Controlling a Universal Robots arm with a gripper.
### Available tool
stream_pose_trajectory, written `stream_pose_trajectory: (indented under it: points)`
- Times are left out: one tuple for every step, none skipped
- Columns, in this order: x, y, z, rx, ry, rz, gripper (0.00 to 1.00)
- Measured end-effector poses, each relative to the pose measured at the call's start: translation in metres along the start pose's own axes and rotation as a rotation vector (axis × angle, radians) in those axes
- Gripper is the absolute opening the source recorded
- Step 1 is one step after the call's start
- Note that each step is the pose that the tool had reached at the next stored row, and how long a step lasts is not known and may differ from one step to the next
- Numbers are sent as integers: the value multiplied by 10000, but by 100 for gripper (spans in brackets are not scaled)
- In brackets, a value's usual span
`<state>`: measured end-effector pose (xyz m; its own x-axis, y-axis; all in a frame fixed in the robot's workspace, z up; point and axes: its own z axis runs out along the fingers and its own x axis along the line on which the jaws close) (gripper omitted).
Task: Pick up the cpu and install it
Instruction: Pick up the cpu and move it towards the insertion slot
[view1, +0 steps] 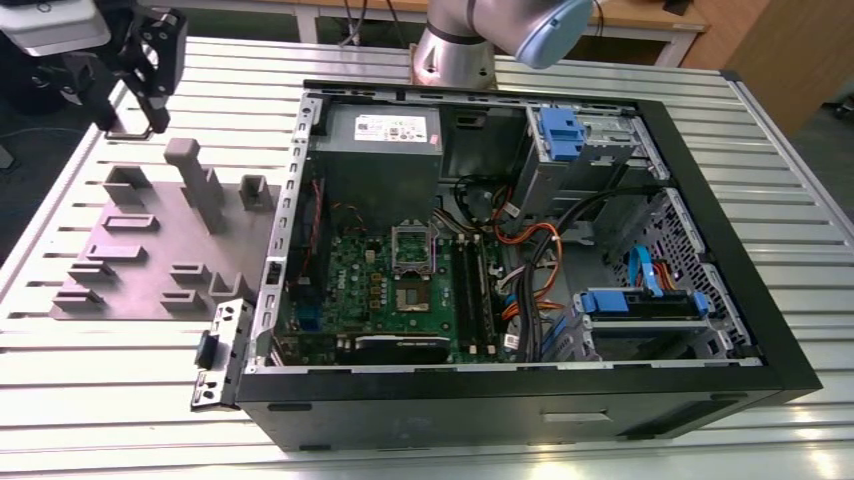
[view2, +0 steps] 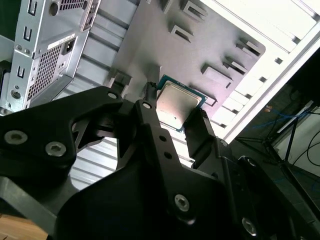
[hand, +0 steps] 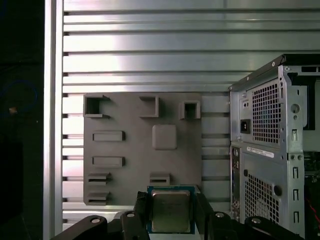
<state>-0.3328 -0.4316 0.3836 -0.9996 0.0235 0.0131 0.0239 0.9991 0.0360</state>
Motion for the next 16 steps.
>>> stream_pose_trajectory:
  points:
    - [-3,-8,-1,0,1,0,47]
    - [-10,-15,0,-2,-1,1,47]
    - [-24,-18,-1,-1,0,1,47]
    - [-45,-20,-2,0,2,4,47]
    - [-68,-20,-2,0,3,7,47]
    - [-98,-19,-2,0,4,8,47]
    - [-131,-19,-3,0,5,7,47]
    - [-156,-18,-3,0,6,8,47]
    - [-184,-17,-3,0,6,9,47]
    - [-204,-17,-3,-1,6,10,47]
    - [-223,-16,-4,0,7,13,47]
    - [-237,-16,-4,0,6,16,47]
    - [-249,-16,-4,0,6,18,47]
    - [-257,-16,-4,0,6,19,47]
    - [-259,-16,-4,-1,5,19,47]
    - [-259,-17,-4,0,6,20,47]
